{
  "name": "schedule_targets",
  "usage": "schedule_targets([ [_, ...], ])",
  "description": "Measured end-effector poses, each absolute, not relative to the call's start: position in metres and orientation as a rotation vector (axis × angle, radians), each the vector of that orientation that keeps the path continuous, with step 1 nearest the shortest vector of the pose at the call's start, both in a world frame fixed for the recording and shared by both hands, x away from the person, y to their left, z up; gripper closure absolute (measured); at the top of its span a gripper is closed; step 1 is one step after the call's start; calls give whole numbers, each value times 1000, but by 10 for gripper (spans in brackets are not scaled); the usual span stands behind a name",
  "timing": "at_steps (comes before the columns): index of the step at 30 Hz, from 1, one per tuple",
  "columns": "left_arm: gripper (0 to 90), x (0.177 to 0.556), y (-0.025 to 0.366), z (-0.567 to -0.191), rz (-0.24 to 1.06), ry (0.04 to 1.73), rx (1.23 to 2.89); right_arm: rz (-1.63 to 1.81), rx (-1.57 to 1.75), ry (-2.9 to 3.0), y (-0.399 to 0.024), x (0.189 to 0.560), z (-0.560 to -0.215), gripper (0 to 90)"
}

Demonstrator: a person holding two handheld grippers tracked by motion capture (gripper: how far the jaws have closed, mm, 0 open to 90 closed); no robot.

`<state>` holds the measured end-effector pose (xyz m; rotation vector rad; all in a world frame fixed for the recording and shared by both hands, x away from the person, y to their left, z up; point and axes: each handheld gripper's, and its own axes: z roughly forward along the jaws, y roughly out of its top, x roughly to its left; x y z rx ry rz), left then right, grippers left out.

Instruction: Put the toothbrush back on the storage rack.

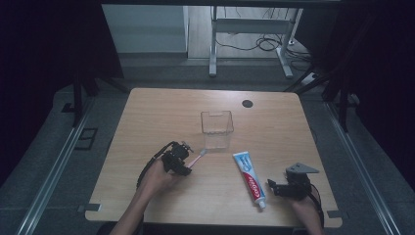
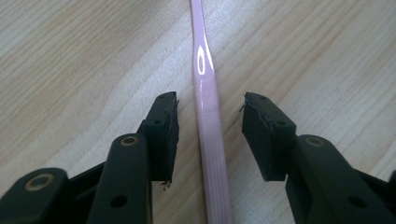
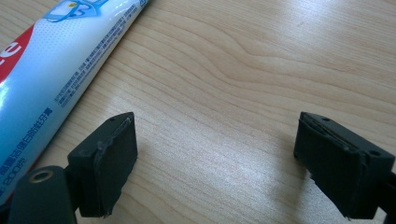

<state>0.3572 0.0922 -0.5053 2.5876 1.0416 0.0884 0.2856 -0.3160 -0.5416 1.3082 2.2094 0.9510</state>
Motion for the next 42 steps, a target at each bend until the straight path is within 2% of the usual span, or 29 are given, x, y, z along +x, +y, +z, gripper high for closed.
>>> schedule_targets([
  [8,657,373,81,-504,66,1093,2663,951,1307,2210,-316,286,-542,130],
  [14,658,378,72,-502,41,1124,2731,950,1307,2210,-316,286,-542,130],
  [24,784,387,59,-500,-13,1133,2836,950,1307,2210,-316,286,-542,130],
  [36,792,388,61,-499,-38,1114,2823,951,1308,2210,-316,286,-542,130],
  [42,793,383,65,-494,-40,1094,2766,951,1307,2210,-316,286,-542,130],
])
